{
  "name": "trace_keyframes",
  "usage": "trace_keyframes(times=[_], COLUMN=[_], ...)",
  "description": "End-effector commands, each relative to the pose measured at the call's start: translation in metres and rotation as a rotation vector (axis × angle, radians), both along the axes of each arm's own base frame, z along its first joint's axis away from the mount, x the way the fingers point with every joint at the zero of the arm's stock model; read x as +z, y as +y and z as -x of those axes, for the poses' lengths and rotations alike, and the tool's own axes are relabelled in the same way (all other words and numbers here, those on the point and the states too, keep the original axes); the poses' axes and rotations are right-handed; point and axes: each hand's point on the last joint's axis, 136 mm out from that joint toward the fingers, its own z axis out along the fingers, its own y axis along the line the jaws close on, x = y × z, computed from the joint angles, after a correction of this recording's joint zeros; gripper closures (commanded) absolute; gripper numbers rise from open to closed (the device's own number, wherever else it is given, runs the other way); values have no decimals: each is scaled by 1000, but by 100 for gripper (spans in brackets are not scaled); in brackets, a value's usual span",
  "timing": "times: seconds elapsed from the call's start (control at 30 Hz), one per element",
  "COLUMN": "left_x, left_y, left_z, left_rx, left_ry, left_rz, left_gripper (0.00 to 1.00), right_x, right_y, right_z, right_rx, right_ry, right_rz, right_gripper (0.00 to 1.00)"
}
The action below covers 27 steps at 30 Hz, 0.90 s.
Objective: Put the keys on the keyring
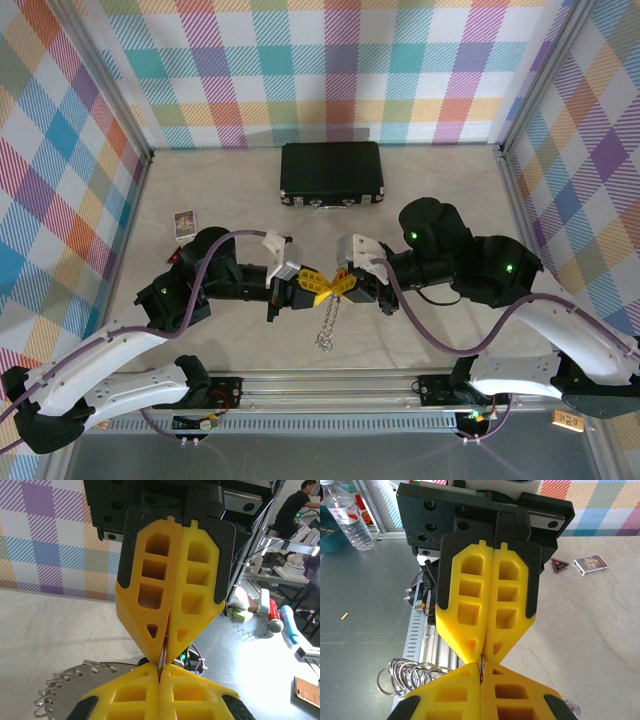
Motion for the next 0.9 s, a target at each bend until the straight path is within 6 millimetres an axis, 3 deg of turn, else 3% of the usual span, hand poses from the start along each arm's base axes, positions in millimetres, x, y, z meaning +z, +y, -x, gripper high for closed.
trace_keyframes(times=[0.0,0.07,0.23,0.5,0.7,0.87], left_x=[23,27,42,55,65,73], left_y=[0,3,8,10,13,17], left_z=[-5,-5,3,10,19,25], left_rx=[34,52,28,-9,-56,-79], left_ry=[-59,-70,-87,-101,-91,-77], left_rz=[94,116,194,292,350,402], left_gripper=[100,100,100,100,100,100], right_x=[6,7,11,17,25,36], right_y=[8,7,5,1,0,2], right_z=[11,12,16,17,17,23], right_rx=[70,72,63,32,15,47], right_ry=[10,18,35,51,55,74], right_rz=[-43,-47,-87,-162,-224,-299], right_gripper=[100,99,81,82,75,76])
